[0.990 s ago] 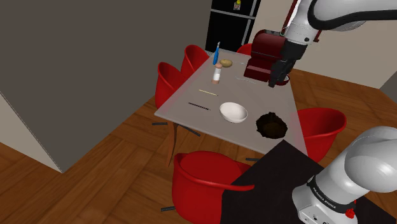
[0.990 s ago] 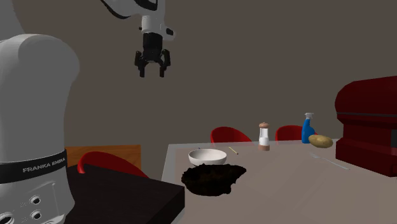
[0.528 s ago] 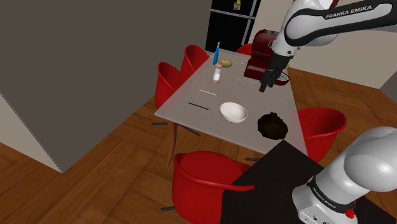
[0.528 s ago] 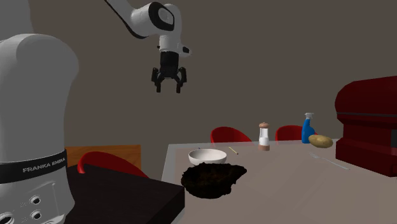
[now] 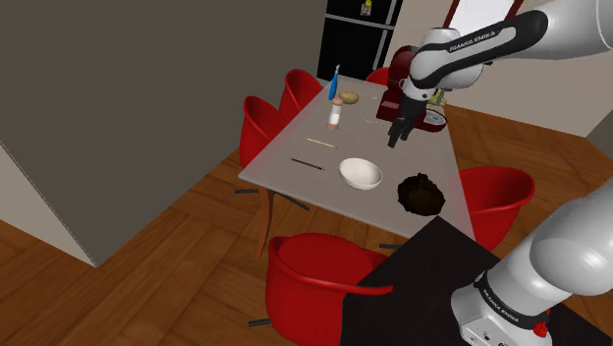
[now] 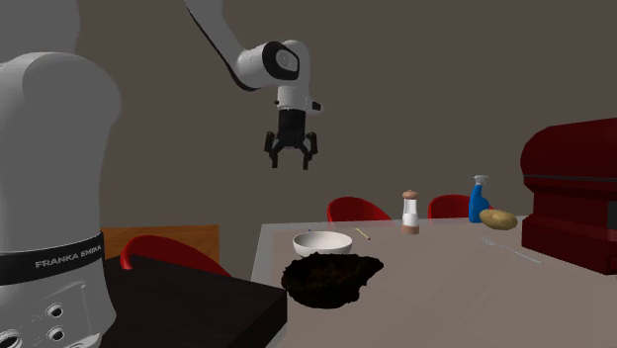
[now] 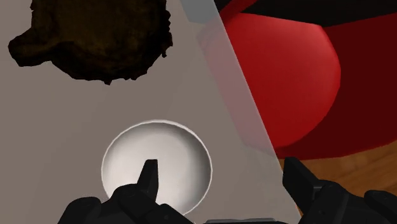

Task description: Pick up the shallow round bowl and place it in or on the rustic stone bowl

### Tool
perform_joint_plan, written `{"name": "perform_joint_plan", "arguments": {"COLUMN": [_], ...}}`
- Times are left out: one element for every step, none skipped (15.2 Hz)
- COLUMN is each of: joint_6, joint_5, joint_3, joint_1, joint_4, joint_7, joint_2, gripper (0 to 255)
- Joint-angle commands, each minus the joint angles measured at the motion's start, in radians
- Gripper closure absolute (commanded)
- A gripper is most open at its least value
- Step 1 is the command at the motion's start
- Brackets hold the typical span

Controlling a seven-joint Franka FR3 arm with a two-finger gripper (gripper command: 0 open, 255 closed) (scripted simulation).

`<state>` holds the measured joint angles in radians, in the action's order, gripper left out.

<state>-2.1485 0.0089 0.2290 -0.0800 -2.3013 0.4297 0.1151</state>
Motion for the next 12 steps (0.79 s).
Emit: {"name": "perform_joint_plan", "arguments": {"joint_6": [-0.037, -0.051, -0.064, -0.076, -0.086, -0.095, -0.103, -0.11, -0.115, -0.119, -0.122, -0.124], "joint_5": [0.017, 0.027, 0.038, 0.049, 0.061, 0.073, 0.085, 0.097, 0.108, 0.119, 0.129, 0.138], "joint_3": [0.015, 0.02, 0.024, 0.027, 0.03, 0.031, 0.031, 0.031, 0.03, 0.028, 0.026, 0.023], "joint_1": [-0.006, -0.01, -0.014, -0.019, -0.025, -0.032, -0.039, -0.047, -0.056, -0.065, -0.075, -0.085], "joint_4": [0.037, 0.059, 0.083, 0.108, 0.134, 0.162, 0.191, 0.221, 0.253, 0.285, 0.32, 0.355], "joint_7": [0.037, 0.054, 0.072, 0.089, 0.106, 0.123, 0.14, 0.155, 0.17, 0.184, 0.197, 0.21], "joint_2": [-0.079, -0.118, -0.158, -0.197, -0.237, -0.277, -0.317, -0.356, -0.396, -0.436, -0.476, -0.515], "gripper": [0, 0, 0, 0, 0, 0, 0, 0, 0, 0, 0, 0]}}
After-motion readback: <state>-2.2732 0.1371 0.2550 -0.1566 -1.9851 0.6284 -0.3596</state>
